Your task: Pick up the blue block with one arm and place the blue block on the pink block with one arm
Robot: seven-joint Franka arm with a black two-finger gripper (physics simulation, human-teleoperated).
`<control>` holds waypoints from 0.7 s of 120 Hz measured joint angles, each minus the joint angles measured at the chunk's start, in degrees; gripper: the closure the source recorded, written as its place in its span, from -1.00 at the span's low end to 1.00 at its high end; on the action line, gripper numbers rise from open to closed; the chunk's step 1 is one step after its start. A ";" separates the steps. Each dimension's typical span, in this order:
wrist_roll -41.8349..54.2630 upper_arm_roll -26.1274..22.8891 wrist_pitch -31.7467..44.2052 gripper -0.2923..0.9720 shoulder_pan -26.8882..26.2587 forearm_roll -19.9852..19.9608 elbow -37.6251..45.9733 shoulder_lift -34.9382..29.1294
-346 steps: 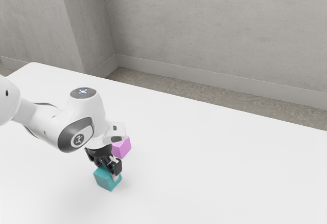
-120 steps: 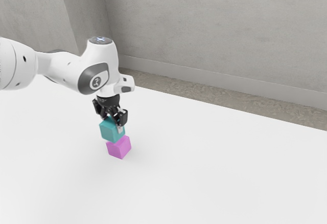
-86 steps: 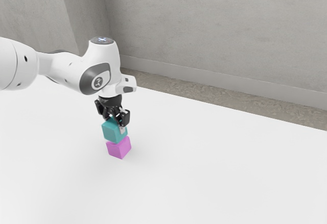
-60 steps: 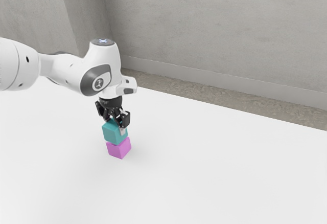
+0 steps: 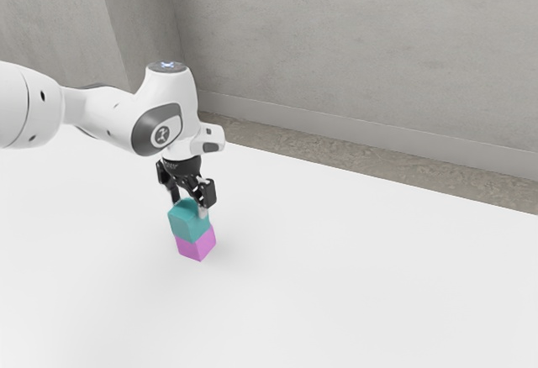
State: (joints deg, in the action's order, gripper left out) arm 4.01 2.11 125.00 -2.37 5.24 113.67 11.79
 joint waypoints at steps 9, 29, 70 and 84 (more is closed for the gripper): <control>0.18 -0.01 -0.45 -0.47 0.00 0.01 -0.04 -2.53; 0.53 -0.01 -3.02 -0.51 -0.01 -0.16 -1.96 -5.70; 1.29 -0.09 -6.56 -0.53 -0.03 -4.53 -3.16 -7.07; 1.45 -0.04 -6.89 -0.53 -0.06 -5.04 -3.17 -6.74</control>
State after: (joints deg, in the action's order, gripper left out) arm 5.46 2.07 118.10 -2.43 0.20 110.50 5.04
